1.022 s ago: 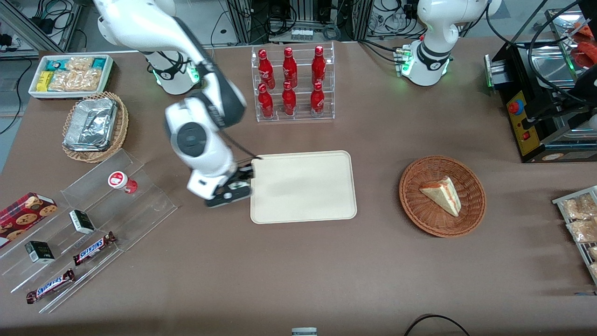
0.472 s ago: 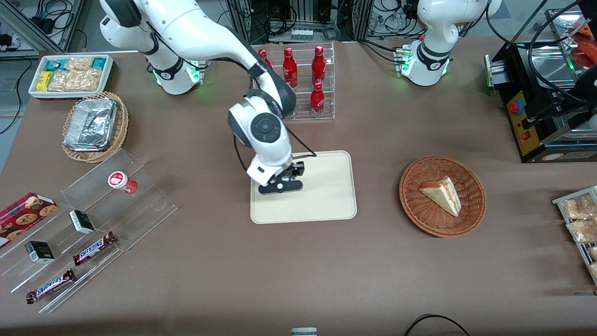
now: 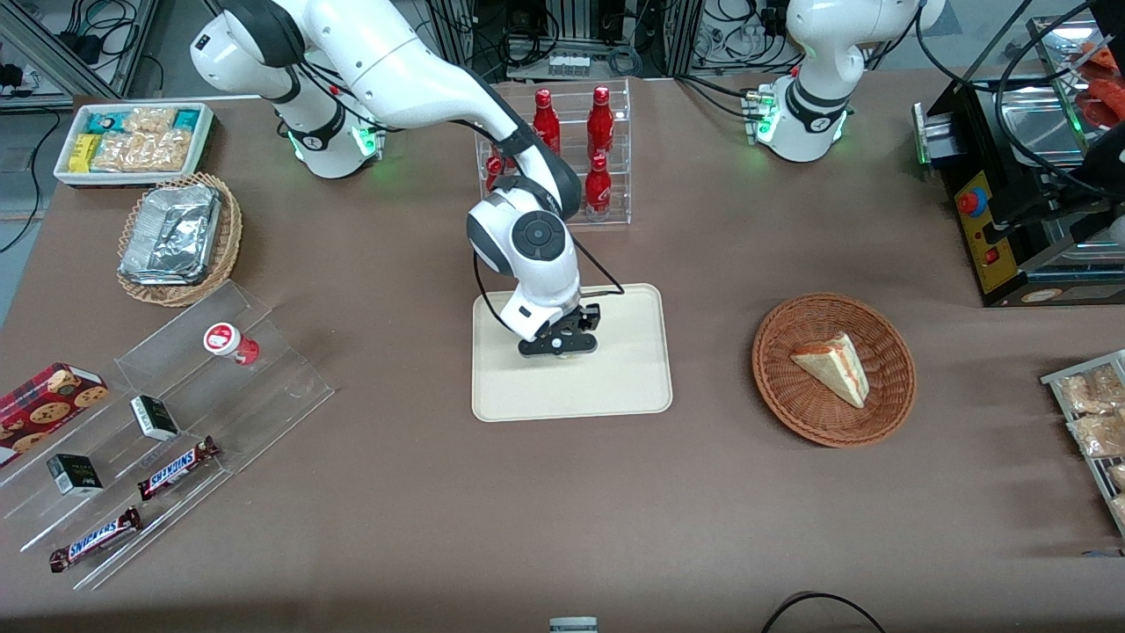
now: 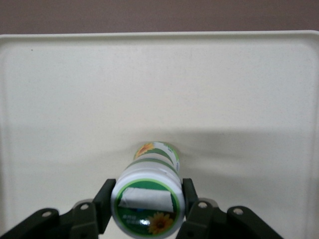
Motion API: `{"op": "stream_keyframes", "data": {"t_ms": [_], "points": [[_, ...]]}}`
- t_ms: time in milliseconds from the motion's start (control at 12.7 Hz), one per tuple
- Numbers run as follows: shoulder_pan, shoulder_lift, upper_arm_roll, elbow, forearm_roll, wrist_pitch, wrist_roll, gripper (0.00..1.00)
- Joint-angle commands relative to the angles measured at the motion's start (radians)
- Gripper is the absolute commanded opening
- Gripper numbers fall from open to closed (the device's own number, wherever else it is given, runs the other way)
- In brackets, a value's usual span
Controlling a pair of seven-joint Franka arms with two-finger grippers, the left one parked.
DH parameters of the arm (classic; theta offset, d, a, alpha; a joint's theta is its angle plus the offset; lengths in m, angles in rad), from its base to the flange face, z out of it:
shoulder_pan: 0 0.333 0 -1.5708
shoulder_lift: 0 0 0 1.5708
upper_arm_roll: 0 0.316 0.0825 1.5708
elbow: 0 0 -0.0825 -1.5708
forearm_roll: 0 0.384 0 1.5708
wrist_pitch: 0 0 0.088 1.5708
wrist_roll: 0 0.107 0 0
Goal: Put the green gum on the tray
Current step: 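Lower the green gum jar onto the tray and open the right gripper, then raise the right gripper and withdraw it from the jar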
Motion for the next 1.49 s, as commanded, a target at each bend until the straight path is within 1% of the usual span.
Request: {"op": "stream_keyframes", "data": {"t_ms": [0, 79, 157, 315, 393, 629, 787, 1022, 1180, 1416], "points": [[0.011, 0.032, -0.013, 0.037, 0.008, 0.021, 0.01, 0.55], [0.011, 0.032, -0.015, 0.034, 0.005, 0.025, 0.009, 1.0], [0.011, 0.031, -0.016, 0.03, -0.007, 0.034, 0.001, 1.0], [0.011, 0.031, -0.016, 0.025, -0.059, 0.038, 0.001, 1.0], [0.009, 0.028, -0.016, 0.025, -0.071, 0.037, -0.007, 1.0], [-0.003, 0.009, -0.016, 0.02, -0.077, 0.017, -0.059, 1.0], [-0.012, -0.053, -0.024, 0.013, -0.077, -0.07, -0.094, 1.0], [-0.067, -0.144, -0.021, 0.013, -0.067, -0.21, -0.174, 1.0], [-0.124, -0.192, -0.021, 0.013, -0.064, -0.309, -0.284, 1.0], [-0.231, -0.236, -0.021, 0.013, -0.062, -0.395, -0.463, 1.0]]}}
